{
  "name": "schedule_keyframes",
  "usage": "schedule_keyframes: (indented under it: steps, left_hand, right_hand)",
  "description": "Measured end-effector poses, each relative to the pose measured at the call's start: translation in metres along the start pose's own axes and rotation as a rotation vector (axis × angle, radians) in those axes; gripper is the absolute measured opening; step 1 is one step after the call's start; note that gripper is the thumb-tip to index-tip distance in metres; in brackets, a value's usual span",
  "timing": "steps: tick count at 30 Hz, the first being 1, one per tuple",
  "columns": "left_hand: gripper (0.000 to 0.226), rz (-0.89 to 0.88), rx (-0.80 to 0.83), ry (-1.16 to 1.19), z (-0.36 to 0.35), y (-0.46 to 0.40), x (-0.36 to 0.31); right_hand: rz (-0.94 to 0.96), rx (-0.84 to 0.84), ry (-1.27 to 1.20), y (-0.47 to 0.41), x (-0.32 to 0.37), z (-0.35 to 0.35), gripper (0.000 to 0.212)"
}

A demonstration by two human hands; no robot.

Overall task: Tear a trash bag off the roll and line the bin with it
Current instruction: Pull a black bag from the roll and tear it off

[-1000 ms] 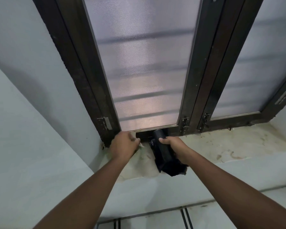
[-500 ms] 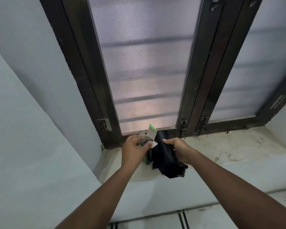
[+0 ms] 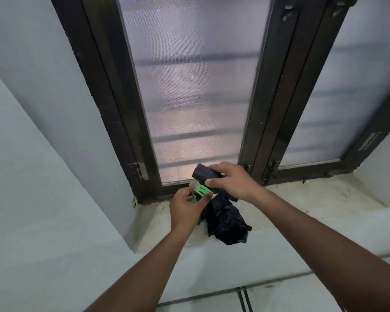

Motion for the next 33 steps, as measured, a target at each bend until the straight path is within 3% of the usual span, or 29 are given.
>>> schedule_keyframes:
  steps: [2, 5, 7, 12, 17, 19, 23, 27, 33]
  left_hand:
    - [0.035, -0.005, -0.004, -0.049, -0.002, 0.0, 0.0]
    - [0.035, -0.043, 0.043, -0.062, -0.006, 0.001, -0.006]
    - [0.041, -0.044, 0.085, -0.022, -0.008, 0.001, -0.008]
    - [0.042, 0.005, 0.163, 0.004, -0.012, 0.0, -0.004]
    - [0.041, 0.053, 0.228, 0.061, -0.011, 0.001, -0.001]
    - [0.045, 0.052, 0.247, 0.06, -0.011, 0.001, -0.002]
    - [0.061, 0.081, 0.281, 0.047, -0.012, 0.0, -0.003]
    - [0.07, 0.095, 0.325, 0.032, -0.014, -0.001, -0.005]
    - [0.057, 0.075, 0.304, 0.049, -0.008, -0.003, -0.005]
  right_hand:
    - [-0.004, 0.07, -0.026, 0.001, 0.014, -0.002, 0.034]
    - [-0.155, 0.314, -0.242, 0.001, 0.018, -0.018, 0.025]
    - [-0.219, 0.386, -0.308, 0.0, 0.018, -0.023, 0.022]
    - [-0.403, 0.413, -0.451, 0.003, 0.008, -0.012, 0.026]
    - [-0.411, 0.425, -0.475, 0.002, 0.001, -0.018, 0.045]
    - [-0.416, 0.41, -0.478, 0.002, 0.001, -0.019, 0.042]
    - [-0.413, 0.353, -0.394, 0.002, -0.002, -0.015, 0.029]
    - [-0.314, 0.351, -0.204, -0.003, -0.001, -0.014, 0.041]
    - [-0.252, 0.293, -0.066, -0.006, -0.008, -0.02, 0.037]
Point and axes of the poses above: each hand's wrist, its own y-axis away from the middle knuckle, its own z-axis out of the back of the hand, x = y × z, the point moved 6 cm from there along -y, towards the middle knuckle, and after that the axes turned 5 degrees about y, right-handed, at the moved point
